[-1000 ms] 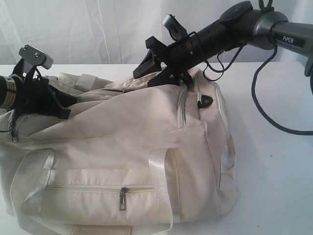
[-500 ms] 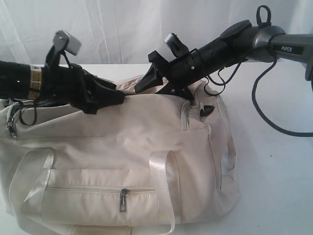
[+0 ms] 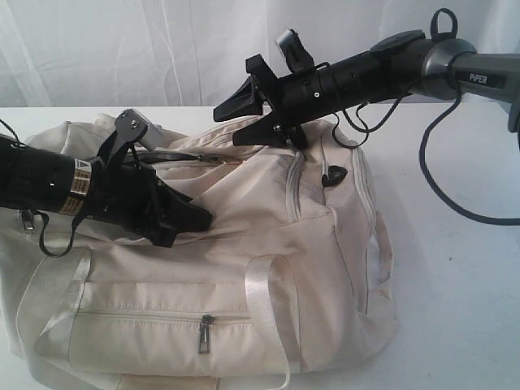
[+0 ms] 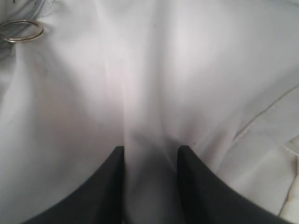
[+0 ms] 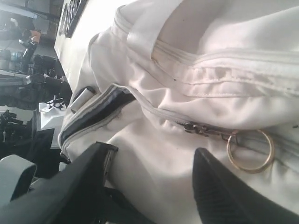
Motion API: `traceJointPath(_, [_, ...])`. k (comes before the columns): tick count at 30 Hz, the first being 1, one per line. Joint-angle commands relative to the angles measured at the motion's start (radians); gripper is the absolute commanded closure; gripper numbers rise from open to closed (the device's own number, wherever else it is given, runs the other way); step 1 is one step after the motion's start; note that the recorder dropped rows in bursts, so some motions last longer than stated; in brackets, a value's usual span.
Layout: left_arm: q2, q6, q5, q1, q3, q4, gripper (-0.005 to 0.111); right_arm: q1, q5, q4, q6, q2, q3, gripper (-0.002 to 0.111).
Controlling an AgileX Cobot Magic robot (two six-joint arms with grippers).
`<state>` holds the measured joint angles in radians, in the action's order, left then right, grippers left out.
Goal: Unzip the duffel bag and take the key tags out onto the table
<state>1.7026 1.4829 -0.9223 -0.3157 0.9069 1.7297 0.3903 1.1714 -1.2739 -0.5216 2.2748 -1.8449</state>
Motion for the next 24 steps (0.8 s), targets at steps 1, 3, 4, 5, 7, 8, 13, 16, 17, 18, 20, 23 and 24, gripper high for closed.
traceJointPath(1, [-0.002, 0.008, -0.042, -0.007, -0.009, 0.015, 0.067, 0.016, -0.027, 0.017, -0.015, 0.001, -0.009, 0.054])
traceJointPath(3, [-0.002, 0.008, -0.08, -0.007, -0.009, 0.015, 0.067, 0.02, -0.049, 0.078, -0.015, 0.001, -0.009, 0.054])
traceJointPath(4, [-0.002, 0.008, -0.095, -0.007, -0.009, 0.015, 0.067, 0.02, -0.054, 0.106, -0.012, 0.001, -0.009, 0.054])
traceJointPath(5, [-0.002, 0.008, -0.101, -0.007, -0.009, 0.015, 0.067, 0.02, -0.054, 0.15, 0.007, 0.001, -0.009, 0.054])
traceJointPath(7, [-0.002, 0.008, -0.103, -0.007, -0.009, 0.015, 0.067, 0.02, -0.052, 0.217, 0.044, 0.001, -0.009, 0.054])
traceJointPath(8, [-0.002, 0.011, -0.101, -0.007, -0.009, 0.015, 0.067, 0.018, -0.047, 0.244, 0.065, 0.001, -0.009, 0.054])
traceJointPath(13, [-0.002, 0.029, -0.099, -0.007, -0.009, 0.015, 0.067, 0.018, -0.036, 0.334, 0.148, 0.001, -0.009, 0.054])
traceJointPath(16, [-0.002, 0.029, -0.099, -0.007, -0.009, 0.015, 0.067, 0.018, -0.052, 0.354, 0.171, 0.001, -0.009, 0.054])
traceJointPath(17, [-0.002, 0.029, -0.099, -0.007, -0.009, 0.015, 0.067, 0.018, -0.062, 0.352, 0.18, 0.001, -0.009, 0.054])
traceJointPath(18, [-0.002, 0.029, -0.099, -0.007, -0.009, 0.015, 0.067, 0.018, -0.075, 0.352, 0.195, 0.001, -0.009, 0.054])
traceJointPath(20, [-0.002, 0.029, -0.099, -0.007, -0.009, 0.015, 0.067, 0.022, -0.094, 0.352, 0.218, 0.003, -0.009, 0.054])
traceJointPath(23, [-0.002, 0.029, -0.099, -0.007, -0.009, 0.015, 0.067, 0.036, -0.105, 0.341, 0.239, 0.02, -0.009, 0.054])
traceJointPath(24, [-0.002, 0.029, -0.099, -0.007, -0.009, 0.015, 0.067, 0.04, -0.105, 0.329, 0.239, 0.028, -0.009, 0.054])
